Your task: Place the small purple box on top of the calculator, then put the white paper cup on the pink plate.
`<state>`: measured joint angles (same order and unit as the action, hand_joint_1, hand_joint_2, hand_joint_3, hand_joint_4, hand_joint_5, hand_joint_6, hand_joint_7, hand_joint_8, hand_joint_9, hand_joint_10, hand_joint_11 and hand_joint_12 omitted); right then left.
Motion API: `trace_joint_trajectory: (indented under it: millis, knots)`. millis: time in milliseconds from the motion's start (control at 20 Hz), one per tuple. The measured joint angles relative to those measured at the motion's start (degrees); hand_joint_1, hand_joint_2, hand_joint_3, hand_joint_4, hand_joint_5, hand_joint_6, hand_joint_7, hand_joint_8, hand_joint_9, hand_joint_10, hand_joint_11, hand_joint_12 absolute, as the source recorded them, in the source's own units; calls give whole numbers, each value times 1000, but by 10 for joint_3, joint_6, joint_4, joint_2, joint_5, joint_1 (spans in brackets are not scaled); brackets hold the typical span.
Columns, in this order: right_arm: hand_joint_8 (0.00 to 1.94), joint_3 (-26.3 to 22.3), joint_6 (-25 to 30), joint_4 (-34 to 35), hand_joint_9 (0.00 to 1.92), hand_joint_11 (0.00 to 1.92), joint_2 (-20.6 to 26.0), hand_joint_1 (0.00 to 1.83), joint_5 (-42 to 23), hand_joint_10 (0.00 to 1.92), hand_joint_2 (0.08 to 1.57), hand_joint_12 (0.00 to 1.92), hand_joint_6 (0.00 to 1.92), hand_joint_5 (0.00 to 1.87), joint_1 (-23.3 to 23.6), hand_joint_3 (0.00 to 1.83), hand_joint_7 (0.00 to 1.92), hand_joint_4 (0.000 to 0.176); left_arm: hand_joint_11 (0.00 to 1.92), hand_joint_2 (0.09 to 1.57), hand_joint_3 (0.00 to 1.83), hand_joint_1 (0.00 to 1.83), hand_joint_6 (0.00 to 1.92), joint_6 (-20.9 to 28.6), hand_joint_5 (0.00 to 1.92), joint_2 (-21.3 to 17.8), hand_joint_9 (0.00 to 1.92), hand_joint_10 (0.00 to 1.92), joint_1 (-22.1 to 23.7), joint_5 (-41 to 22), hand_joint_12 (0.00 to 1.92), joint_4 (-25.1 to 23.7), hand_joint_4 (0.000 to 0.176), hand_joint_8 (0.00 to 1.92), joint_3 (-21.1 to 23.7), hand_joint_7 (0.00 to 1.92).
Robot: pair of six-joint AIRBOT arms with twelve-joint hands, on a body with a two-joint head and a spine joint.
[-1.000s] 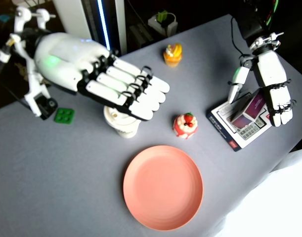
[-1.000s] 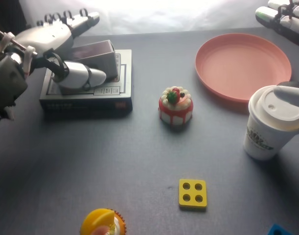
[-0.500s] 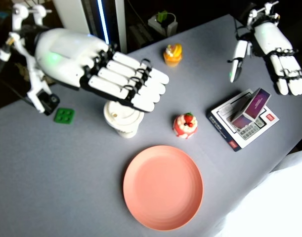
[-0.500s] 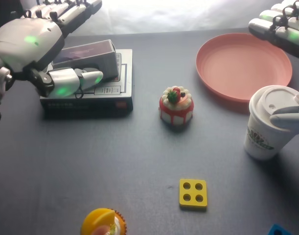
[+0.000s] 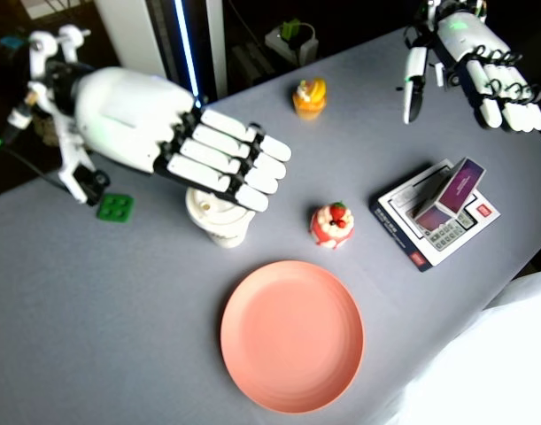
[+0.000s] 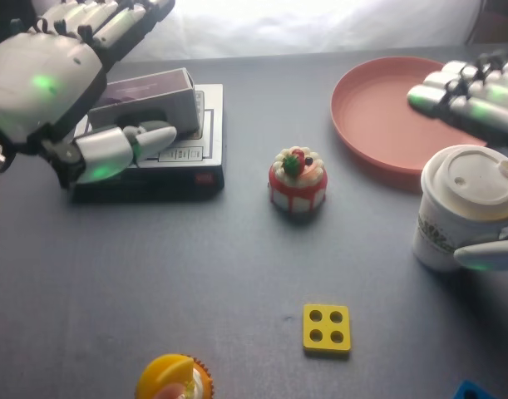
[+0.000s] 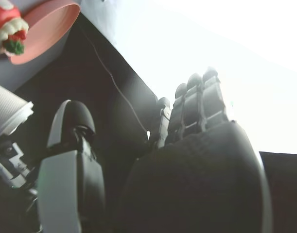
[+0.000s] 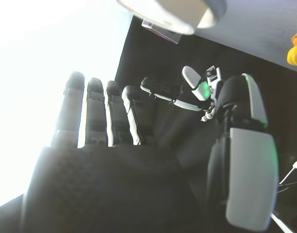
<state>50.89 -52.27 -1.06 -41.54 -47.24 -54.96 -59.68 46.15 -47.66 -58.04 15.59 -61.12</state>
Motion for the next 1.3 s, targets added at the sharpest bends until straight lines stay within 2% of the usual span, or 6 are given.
trace_joint_trajectory:
  millis: [150,650,700,800,1000,1300]
  knots:
    - [0,11,2,3,0,0,-15,593,24,0,949,244,0,0,0,5,0,33,0,1176,14,701,1,7,6,-8,0,0,-22,-32,0,-7,113,0,15,0]
    - [0,72,4,54,0,1,-75,721,89,0,1005,0,0,0,9,21,0,0,0,1175,8,700,8,9,26,-14,0,0,-48,-93,0,-10,74,0,33,0]
    - [0,73,4,57,113,0,-75,835,90,385,1053,963,48,29,9,0,124,0,0,1179,8,720,10,9,30,-14,0,0,-49,-94,0,-11,79,0,33,0]
    - [72,78,5,65,111,1,-76,970,90,1106,1058,1735,101,145,9,0,298,0,0,1178,7,724,11,9,35,-14,0,0,-50,-95,0,-10,76,0,33,0]
    - [1064,83,8,68,290,349,-82,1082,79,1739,1058,1921,565,263,9,0,240,0,0,1172,3,691,10,11,38,-14,0,0,-54,-98,0,-10,82,0,33,0]
    - [1130,76,8,67,299,364,-78,1181,86,1741,1095,1921,1015,59,13,11,179,0,0,1177,4,683,4,12,22,-14,0,0,-61,-98,0,-2,83,0,34,0]
